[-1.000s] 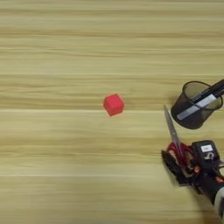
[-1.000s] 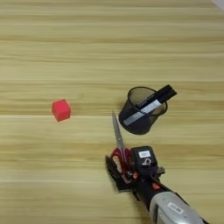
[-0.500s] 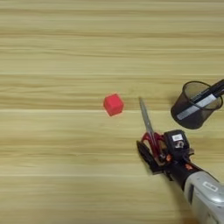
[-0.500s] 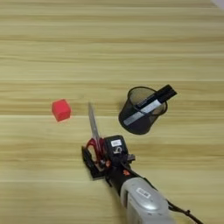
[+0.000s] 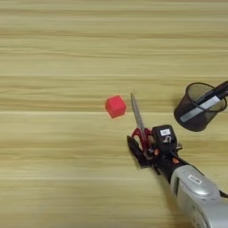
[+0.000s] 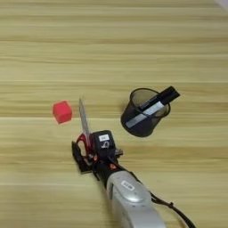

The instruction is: Move the objects on the table

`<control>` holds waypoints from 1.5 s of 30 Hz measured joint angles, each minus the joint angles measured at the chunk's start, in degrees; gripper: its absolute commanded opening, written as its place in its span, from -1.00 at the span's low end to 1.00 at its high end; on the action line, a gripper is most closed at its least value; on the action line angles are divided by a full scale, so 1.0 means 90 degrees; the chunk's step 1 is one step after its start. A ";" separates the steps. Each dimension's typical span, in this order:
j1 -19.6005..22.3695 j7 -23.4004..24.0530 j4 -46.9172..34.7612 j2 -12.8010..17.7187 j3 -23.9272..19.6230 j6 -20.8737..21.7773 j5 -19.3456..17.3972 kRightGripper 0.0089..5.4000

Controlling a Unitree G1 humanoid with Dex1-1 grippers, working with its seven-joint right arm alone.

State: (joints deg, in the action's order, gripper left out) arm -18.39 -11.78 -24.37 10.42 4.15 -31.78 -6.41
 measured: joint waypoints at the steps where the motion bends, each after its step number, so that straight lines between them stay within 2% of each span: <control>1: 0.0008 0.0005 0.0006 -0.0014 0.0010 0.0000 0.0011 0.43; 10: 0.0031 0.0010 0.0042 -0.0058 0.0031 0.0031 0.0049 0.43; 11: 0.0031 0.0010 0.0047 -0.0059 0.0035 0.0040 0.0052 0.56; 23: -0.0024 0.0001 0.0241 -0.0063 0.0201 0.0533 0.0245 0.99; 31: -0.0136 -0.0015 0.0259 -0.0052 0.0290 0.0936 0.0332 0.99; 36: -0.0145 0.0017 0.0307 0.0020 0.0346 0.1237 0.0636 0.99; 45: -0.0107 0.0006 0.0318 -0.0058 0.0342 0.1292 0.0702 0.99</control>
State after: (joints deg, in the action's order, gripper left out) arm -19.36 -11.72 -21.51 9.90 7.23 -20.15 -0.10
